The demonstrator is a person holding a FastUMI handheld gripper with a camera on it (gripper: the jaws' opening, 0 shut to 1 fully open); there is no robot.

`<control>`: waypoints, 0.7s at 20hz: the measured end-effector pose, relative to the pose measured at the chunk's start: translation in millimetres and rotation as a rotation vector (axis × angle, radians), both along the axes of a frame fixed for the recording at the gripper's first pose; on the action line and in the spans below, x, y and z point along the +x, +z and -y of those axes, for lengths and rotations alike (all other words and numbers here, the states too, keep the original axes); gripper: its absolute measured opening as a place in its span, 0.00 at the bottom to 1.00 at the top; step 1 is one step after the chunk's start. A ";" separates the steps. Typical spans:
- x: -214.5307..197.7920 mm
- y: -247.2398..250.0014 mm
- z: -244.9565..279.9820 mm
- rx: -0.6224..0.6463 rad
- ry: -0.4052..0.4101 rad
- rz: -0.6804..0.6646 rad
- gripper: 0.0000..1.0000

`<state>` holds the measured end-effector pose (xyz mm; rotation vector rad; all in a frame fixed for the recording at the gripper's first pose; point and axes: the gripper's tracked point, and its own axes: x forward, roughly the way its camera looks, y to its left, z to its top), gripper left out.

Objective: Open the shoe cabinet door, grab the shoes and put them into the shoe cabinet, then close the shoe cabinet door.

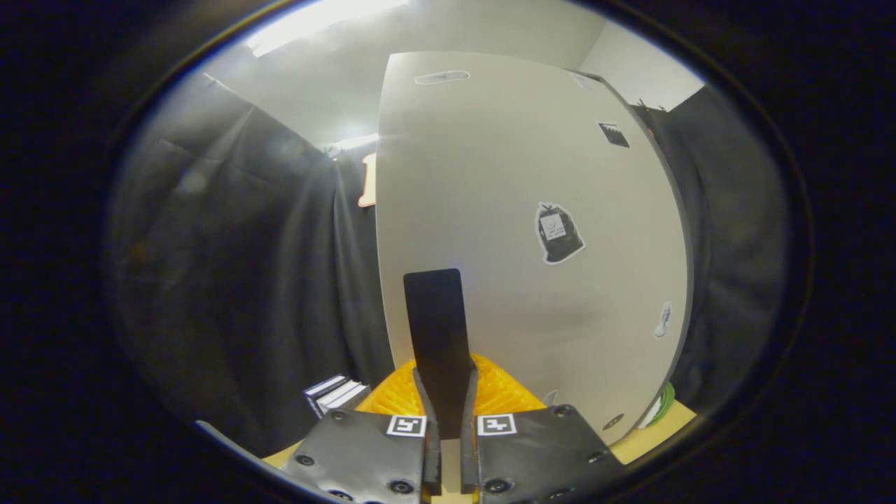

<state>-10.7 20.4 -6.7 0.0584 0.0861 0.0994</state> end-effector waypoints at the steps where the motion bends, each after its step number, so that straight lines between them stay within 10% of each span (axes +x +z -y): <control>1: -7.2 1.4 2.2 -0.001 0.016 -0.003 0.12; 14: -109.8 22.6 78.0 -0.034 0.068 -0.001 0.12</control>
